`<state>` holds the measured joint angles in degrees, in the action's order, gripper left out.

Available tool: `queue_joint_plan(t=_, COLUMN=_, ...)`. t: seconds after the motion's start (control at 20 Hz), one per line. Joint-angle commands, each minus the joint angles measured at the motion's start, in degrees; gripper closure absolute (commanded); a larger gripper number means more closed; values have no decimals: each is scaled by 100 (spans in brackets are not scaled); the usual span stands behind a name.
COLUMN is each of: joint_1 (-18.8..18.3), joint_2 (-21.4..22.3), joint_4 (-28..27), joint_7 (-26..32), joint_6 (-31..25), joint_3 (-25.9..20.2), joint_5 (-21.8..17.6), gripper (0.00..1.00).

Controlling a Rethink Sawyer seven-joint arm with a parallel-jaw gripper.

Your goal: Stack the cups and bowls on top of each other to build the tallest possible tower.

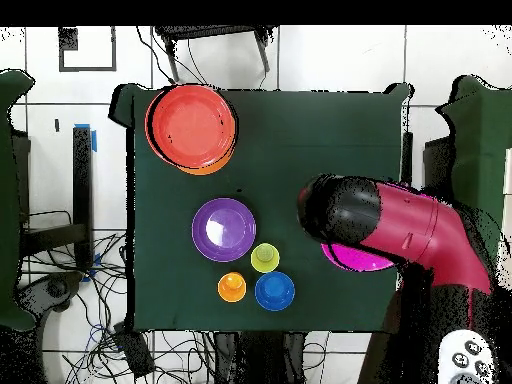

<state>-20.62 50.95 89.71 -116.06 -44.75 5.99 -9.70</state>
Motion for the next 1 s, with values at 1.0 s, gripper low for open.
queue_joint_plan(t=1.0, joint_1=1112, joint_2=-67, joint_4=-458, joint_7=1173, joint_6=-1620, joint_3=-1347, joint_5=-1316, gripper=100)
